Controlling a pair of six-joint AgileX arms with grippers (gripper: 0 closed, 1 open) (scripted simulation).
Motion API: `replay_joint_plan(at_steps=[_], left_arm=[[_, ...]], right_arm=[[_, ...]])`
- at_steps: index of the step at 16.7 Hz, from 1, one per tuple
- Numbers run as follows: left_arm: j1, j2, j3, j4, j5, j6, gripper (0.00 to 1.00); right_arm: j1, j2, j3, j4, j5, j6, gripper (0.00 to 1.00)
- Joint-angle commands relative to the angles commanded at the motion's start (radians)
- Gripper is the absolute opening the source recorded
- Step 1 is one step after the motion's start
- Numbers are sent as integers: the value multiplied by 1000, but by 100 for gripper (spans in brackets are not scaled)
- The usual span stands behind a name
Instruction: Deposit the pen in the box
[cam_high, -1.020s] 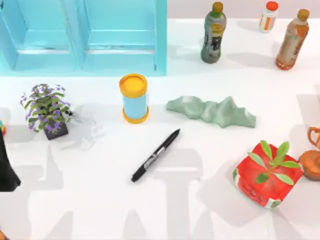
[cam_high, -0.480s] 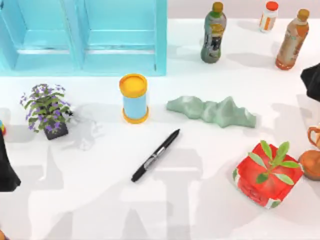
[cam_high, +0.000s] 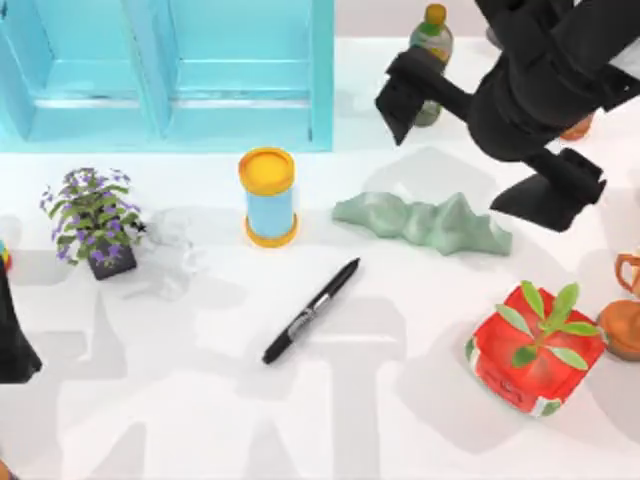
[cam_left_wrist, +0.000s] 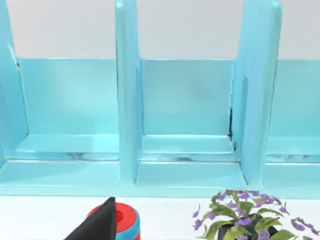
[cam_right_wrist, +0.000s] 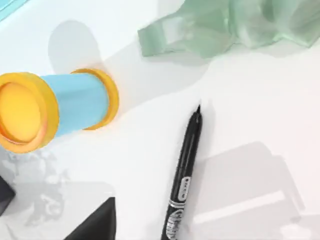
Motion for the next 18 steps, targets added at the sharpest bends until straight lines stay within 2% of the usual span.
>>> replay_joint_plan(at_steps=[4, 8, 18], left_arm=[[0, 0, 0, 0, 0, 0, 100], [0, 0, 0, 0, 0, 0, 100], [0, 0, 0, 0, 0, 0, 100]], right_arm=[[102, 315, 284, -165, -1, 196, 100], [170, 522, 469, -274, -1, 325, 100], [192, 579, 503, -286, -1, 366, 100]])
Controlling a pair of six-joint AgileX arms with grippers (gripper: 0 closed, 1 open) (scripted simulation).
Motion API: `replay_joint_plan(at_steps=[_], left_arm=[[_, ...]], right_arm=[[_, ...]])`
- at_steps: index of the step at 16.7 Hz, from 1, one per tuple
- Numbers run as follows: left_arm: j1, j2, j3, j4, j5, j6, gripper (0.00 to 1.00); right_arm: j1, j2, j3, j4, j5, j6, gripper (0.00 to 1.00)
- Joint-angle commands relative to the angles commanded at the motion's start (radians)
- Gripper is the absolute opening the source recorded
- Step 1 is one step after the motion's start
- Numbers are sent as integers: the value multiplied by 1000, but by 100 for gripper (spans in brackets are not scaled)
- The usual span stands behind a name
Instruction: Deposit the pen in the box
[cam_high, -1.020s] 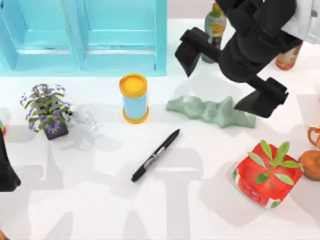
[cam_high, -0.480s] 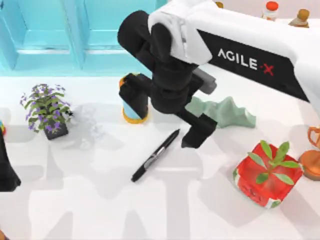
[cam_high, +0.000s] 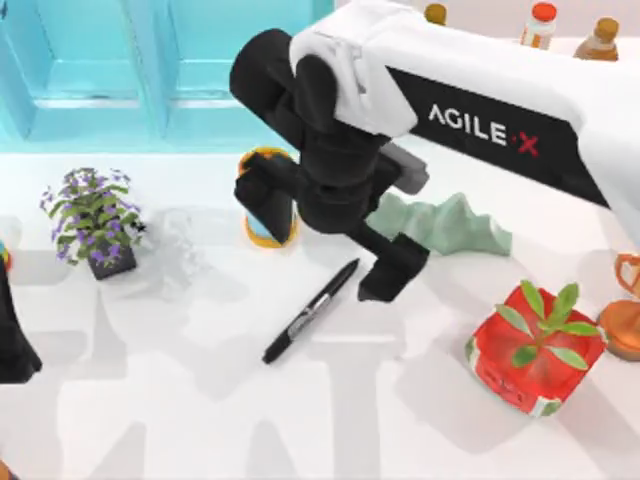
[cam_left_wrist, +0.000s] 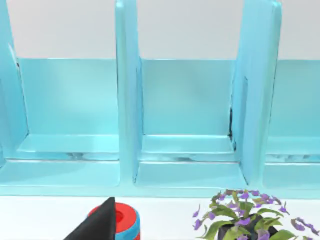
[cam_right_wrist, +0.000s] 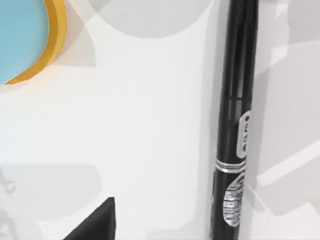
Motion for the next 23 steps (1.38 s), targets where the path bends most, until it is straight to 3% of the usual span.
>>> replay_joint_plan(at_steps=[8, 13, 23], left_arm=[[0, 0, 0, 0, 0, 0, 100], [0, 0, 0, 0, 0, 0, 100], [0, 0, 0, 0, 0, 0, 100]], right_arm=[[10, 113, -165, 271, 2, 8, 100], [-1, 124, -165, 288, 2, -1, 100], [-1, 124, -165, 288, 2, -1, 25]])
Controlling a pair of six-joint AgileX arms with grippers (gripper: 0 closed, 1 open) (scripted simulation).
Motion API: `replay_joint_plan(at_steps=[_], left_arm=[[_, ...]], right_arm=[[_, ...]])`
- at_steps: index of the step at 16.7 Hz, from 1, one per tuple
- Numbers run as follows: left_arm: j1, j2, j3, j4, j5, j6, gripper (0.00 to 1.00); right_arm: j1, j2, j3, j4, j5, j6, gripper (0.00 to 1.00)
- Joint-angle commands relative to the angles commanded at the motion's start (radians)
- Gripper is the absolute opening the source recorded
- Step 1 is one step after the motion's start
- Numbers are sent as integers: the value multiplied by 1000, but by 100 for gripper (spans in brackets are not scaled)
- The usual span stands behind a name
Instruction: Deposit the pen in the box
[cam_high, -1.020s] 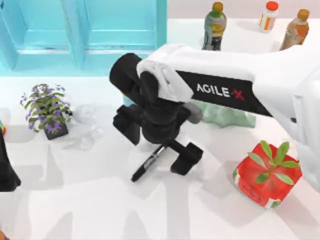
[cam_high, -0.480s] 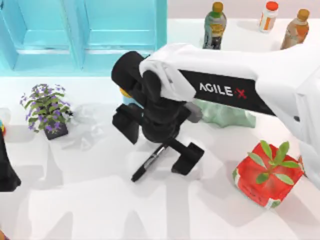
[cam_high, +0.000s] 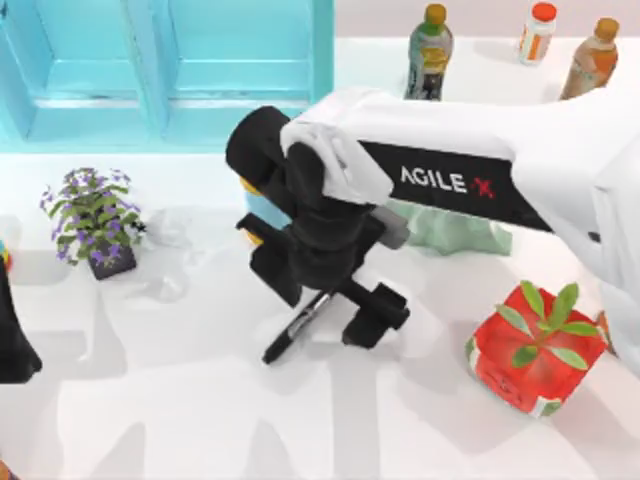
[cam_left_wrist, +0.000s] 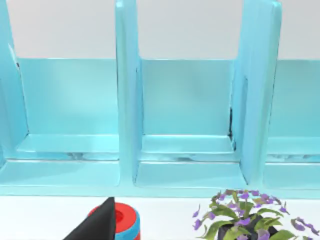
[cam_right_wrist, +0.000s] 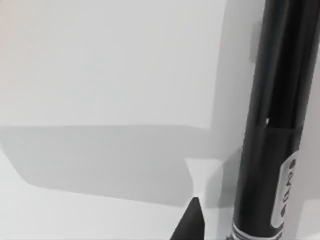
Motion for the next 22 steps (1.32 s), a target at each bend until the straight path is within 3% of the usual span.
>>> replay_joint_plan(at_steps=[3, 4, 11, 12, 15, 22], left_arm=[[0, 0, 0, 0, 0, 0, 100], [0, 0, 0, 0, 0, 0, 100], [0, 0, 0, 0, 0, 0, 100], [0, 0, 0, 0, 0, 0, 100], [0, 0, 0, 0, 0, 0, 100], [0, 0, 0, 0, 0, 0, 100]], right_arm=[[0, 0, 0, 0, 0, 0, 2], [0, 0, 0, 0, 0, 0, 0], [0, 0, 0, 0, 0, 0, 0], [22, -79, -19, -92, -19, -18, 0], [29, -79, 12, -127, -21, -22, 0], [25, -108, 217, -373, -19, -18, 0]])
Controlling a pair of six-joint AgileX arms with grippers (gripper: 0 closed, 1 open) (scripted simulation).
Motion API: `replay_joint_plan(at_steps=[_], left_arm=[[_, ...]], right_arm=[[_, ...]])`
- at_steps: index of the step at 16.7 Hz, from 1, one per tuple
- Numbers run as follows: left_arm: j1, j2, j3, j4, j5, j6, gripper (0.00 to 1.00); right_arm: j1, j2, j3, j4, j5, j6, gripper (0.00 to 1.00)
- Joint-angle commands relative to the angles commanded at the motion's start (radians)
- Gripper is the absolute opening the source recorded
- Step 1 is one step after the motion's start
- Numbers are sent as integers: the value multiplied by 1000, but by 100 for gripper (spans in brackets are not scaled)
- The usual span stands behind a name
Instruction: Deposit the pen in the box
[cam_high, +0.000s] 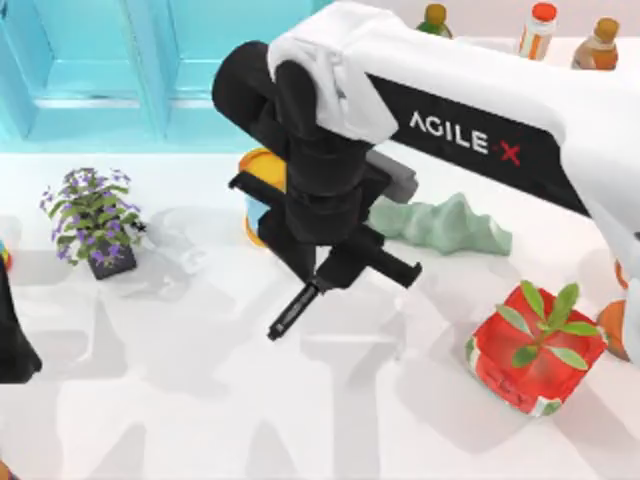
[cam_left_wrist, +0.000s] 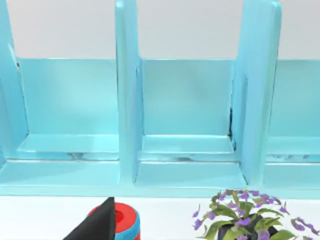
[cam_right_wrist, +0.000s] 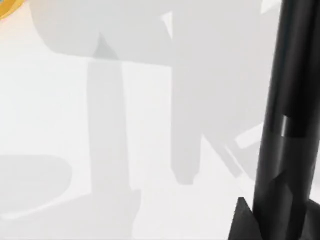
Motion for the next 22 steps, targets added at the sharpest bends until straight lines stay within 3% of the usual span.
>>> replay_joint_plan(at_steps=[9, 12, 16, 22], left_arm=[[0, 0, 0, 0, 0, 0, 100], [0, 0, 0, 0, 0, 0, 100], [0, 0, 0, 0, 0, 0, 100], [0, 0, 0, 0, 0, 0, 100]], right_arm=[[-1, -17, 75, -78, 0, -1, 0], [-67, -53, 53, -51, 22, 4, 0], [-303, -163, -14, 22, 58, -10, 0], [-907, -354, -206, 93, 32, -138, 0]])
